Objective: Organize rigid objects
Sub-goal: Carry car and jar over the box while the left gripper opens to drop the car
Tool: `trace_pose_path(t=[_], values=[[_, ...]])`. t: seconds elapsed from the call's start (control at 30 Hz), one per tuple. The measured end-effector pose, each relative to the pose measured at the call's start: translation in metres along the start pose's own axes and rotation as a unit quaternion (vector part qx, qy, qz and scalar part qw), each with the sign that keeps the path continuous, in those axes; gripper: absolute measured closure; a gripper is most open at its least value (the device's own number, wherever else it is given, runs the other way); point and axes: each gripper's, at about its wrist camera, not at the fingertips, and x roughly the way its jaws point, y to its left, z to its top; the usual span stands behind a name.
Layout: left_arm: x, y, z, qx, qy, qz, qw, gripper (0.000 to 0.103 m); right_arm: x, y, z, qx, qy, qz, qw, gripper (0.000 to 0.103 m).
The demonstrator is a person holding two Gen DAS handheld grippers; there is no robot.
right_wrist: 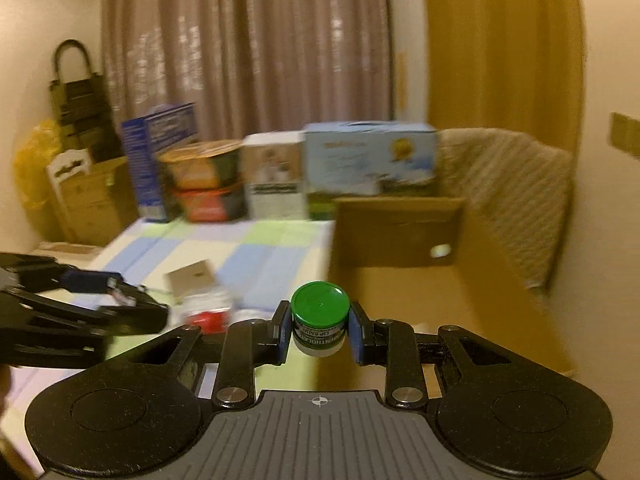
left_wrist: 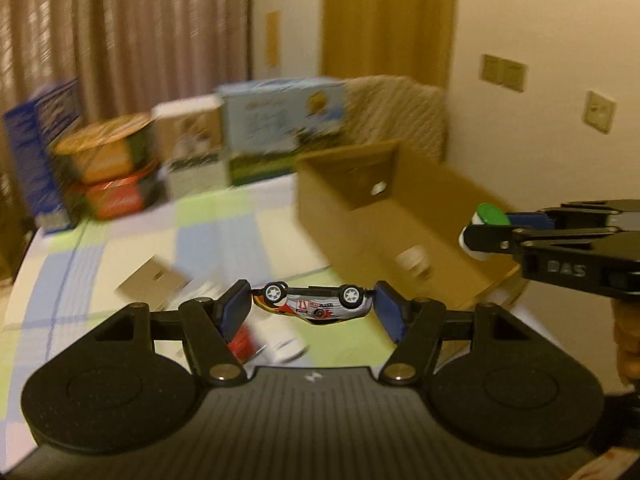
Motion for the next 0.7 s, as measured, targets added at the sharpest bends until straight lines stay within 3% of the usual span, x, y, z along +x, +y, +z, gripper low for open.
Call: trace_pose_path(t=[0.13,0.27,0.7], values=[[0.017,-0.036,0.025,0.016,-0.013,-0.041,0.9989,0.04,-0.004,-0.042,0.006,0.019,0.006,-0.035,0.999,0.077],[0.043,-0.063,0.036,0.027,0.001,-0.074,0.9969,0.04,-0.002,-0.081,0.0,0.053,0.018,-0.056,0.997,0.077],[0.1,-0.095,0.036,0.054,0.03,-0.093,0.9938,0.04,0.008,-0.129,-0.019,0.082,0.03,-0.066,0.994,0.077]])
